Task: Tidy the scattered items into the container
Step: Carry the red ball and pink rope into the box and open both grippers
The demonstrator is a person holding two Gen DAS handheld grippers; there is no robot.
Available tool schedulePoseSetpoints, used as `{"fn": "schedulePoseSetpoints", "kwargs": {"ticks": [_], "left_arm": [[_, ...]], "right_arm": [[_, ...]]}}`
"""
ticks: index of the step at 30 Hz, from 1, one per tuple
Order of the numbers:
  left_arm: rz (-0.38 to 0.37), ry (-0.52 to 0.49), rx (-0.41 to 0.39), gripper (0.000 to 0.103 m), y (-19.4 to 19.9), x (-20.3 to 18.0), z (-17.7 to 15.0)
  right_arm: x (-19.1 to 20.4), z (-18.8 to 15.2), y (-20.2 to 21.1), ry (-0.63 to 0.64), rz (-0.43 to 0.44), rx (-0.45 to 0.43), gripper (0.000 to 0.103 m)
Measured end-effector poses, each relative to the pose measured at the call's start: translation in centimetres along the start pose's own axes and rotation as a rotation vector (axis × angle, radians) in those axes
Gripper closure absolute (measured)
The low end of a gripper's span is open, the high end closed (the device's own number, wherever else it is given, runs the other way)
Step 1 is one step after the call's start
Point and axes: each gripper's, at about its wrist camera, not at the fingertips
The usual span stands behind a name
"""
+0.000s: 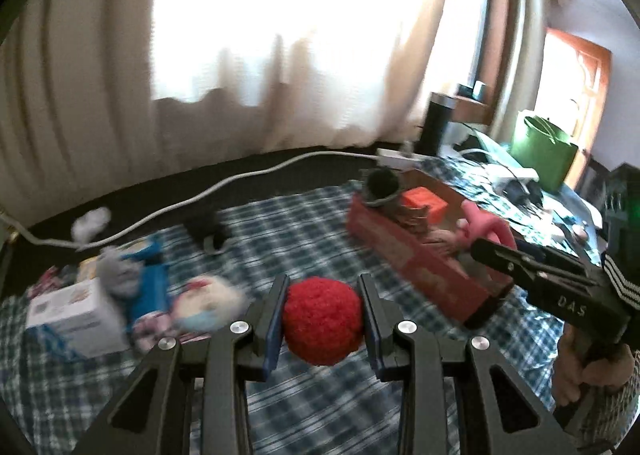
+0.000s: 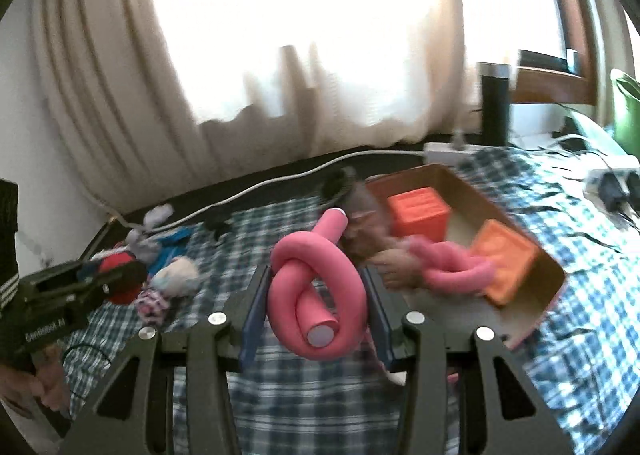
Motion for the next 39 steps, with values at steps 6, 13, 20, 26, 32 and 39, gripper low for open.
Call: {"fn": "schedulePoseSetpoints", "kwargs": {"ticks": [6, 13, 20, 26, 32, 39], "left_arm": [[-0.068, -0.051, 0.028, 0.068, -3.8, -3.8, 1.7], [-0.123, -0.091, 0.052, 0.068, -7.8, -6.6, 3.5], [-0.163, -0.115, 0.065, 0.068, -12.3, -8.1, 4.9], [-0.184, -0.137, 0.089, 0.046, -15.4, -9.0, 5.2], [-0.136, -0.145, 0.092, 0.037, -15.9, -8.5, 4.7], [-0.127, -0.131, 0.106, 0.037, -15.6, -7.9, 4.3]], "right_arm": [[-4.4, 0.7, 0.3, -0.072, -0.054, -0.021, 0.054], [-7.4, 1.7, -0.2, -0.108, -0.099, -0.038, 0.054], [-8.7, 3.5, -1.8, -0.124, -0.133, -0.052, 0.054], [-9.4, 4.7, -3.9, -0.138, -0.129, -0.040, 0.051], [-10.6, 4.6, -4.9, -0.182, -0.153, -0.035, 0.026], [-10.7, 4.2, -5.4, -0.207, -0.151, -0.006, 0.026]]}}
Point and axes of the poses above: each gripper's, at about its wrist camera, not at the fingertips, and y roughly against the way its jaws point, x to its left, z to its top, and after that the axes turned 10 degrees about -z, right-handed
